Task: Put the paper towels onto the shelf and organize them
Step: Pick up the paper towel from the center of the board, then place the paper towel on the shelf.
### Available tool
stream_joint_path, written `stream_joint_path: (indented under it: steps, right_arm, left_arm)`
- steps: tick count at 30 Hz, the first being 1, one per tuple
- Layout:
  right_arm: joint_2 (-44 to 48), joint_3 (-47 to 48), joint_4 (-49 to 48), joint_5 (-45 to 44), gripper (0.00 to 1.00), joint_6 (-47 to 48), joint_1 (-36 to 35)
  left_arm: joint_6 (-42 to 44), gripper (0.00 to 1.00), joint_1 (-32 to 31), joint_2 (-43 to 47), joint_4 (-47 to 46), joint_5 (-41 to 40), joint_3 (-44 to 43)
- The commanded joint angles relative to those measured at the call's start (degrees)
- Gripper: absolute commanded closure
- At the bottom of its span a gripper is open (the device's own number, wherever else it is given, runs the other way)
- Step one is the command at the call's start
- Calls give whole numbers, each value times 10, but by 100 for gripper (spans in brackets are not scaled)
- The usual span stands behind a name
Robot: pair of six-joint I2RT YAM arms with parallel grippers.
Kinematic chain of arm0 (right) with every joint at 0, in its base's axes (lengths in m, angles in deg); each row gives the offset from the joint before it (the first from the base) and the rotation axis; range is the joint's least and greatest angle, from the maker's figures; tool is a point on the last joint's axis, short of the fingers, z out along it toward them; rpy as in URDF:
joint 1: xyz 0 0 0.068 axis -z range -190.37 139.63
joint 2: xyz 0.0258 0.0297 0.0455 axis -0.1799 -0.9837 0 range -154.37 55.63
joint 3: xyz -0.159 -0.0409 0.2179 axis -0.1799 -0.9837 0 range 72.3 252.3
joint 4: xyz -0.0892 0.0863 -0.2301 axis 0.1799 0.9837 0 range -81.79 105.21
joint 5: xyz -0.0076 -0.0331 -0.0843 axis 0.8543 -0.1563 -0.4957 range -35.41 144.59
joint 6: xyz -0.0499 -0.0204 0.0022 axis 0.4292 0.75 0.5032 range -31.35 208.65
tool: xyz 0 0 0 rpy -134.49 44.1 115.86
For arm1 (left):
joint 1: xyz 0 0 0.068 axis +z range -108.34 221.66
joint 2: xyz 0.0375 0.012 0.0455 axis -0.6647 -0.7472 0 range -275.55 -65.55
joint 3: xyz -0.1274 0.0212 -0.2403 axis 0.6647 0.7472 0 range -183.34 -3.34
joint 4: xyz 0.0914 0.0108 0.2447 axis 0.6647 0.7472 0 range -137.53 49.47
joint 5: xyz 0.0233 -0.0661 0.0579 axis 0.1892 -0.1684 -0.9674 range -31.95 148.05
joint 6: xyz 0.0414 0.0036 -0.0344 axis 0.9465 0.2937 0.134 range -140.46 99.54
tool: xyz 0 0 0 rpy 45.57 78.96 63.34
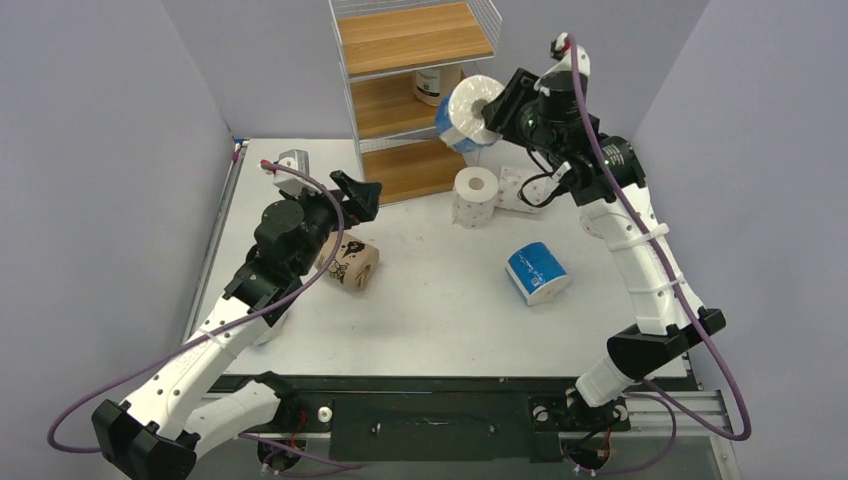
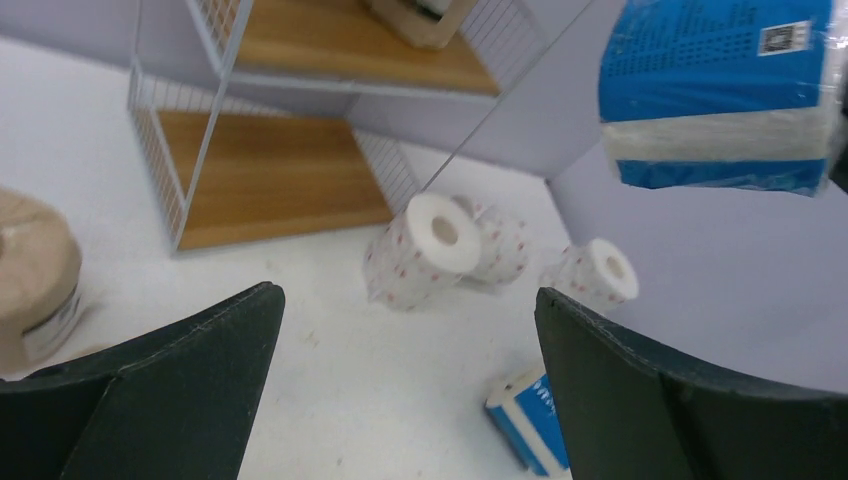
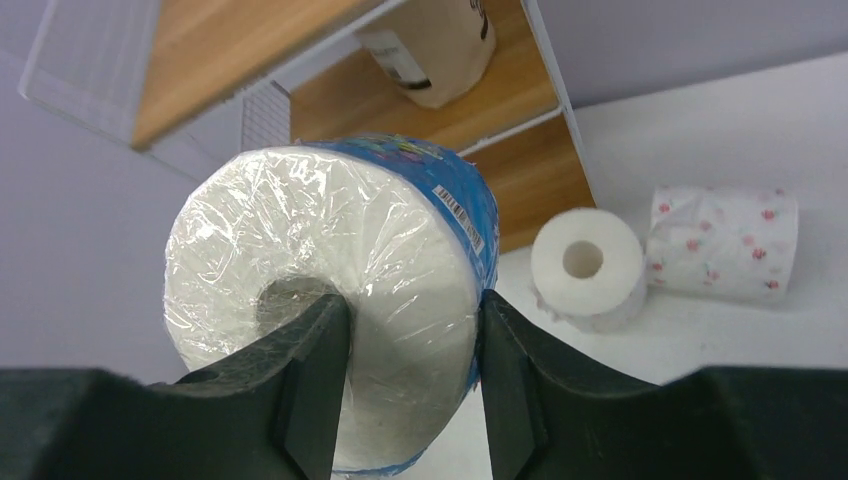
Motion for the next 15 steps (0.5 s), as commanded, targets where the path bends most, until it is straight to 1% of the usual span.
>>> stream_joint_path:
  steps: [1,4,6,11,15]
  right_arm:
    - [-45,125,-5,-2,67,-19,19]
    - [-80,200,-6,0,67,-34,24]
    - [-90,220,-21,-1,67,-46,25]
    - [-105,224,-77,0,66,-70,30]
    - [-122,226,-114,14,66,-92,38]
  left_arm:
    - [67,4,3,-21,-224,33,-22]
    - [108,4,3,-52,-308,39,-42]
    - [136,4,3,-81,-361,56,-61]
    - [194,4,2,-171,-470,121,-118]
    - [242,4,2,-238,-507,175,-173]
